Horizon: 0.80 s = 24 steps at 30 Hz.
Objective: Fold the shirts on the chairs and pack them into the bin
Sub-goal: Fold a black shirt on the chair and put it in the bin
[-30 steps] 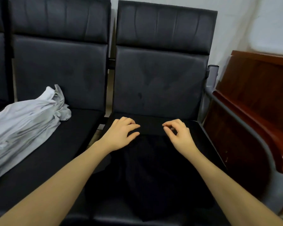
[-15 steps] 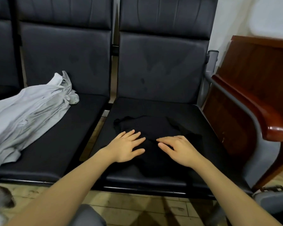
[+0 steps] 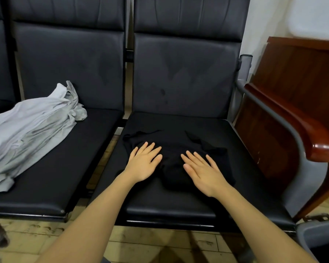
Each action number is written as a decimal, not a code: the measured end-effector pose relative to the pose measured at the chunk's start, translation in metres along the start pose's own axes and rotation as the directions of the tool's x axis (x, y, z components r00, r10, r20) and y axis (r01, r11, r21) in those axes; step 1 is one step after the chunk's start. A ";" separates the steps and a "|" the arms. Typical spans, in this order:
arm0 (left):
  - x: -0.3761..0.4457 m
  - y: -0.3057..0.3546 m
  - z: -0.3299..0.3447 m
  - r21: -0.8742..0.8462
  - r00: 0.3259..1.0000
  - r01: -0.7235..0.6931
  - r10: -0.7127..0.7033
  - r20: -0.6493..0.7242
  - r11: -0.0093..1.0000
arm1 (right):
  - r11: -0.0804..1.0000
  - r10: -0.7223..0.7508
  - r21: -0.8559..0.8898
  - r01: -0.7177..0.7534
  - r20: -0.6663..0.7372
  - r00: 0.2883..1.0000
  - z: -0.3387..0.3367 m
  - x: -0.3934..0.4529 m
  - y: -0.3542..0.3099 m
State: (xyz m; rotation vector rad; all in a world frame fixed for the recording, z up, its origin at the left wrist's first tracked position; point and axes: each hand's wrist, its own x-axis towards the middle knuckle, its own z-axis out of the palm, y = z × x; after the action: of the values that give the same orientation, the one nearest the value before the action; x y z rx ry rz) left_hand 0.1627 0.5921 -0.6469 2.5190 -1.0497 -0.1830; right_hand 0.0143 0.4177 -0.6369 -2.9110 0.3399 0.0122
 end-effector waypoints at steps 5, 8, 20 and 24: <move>-0.002 -0.013 -0.003 -0.070 0.995 -0.096 0.095 -0.018 0.993 | 0.997 0.067 0.035 -0.066 -0.018 0.998 -0.003 0.022 0.024; -0.005 -0.019 -0.006 -0.097 0.987 -0.131 0.121 -0.101 0.987 | 0.987 0.113 0.122 -0.107 -0.036 0.993 -0.005 0.031 0.031; -0.012 -0.026 -0.018 0.011 0.972 -0.204 0.204 -0.119 0.979 | 0.935 -0.146 0.247 0.253 -0.382 0.912 0.000 0.016 -0.013; -0.014 -0.029 -0.013 -0.128 0.976 -0.190 0.173 -0.135 0.973 | 0.950 -0.212 0.177 0.258 -0.243 0.947 0.005 0.011 -0.017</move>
State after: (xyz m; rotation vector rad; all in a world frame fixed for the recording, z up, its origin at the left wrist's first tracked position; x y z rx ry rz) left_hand 0.1748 0.6243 -0.6474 2.2646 -1.1675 -0.0464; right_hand 0.0288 0.4327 -0.6385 -2.7282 0.0197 -0.3660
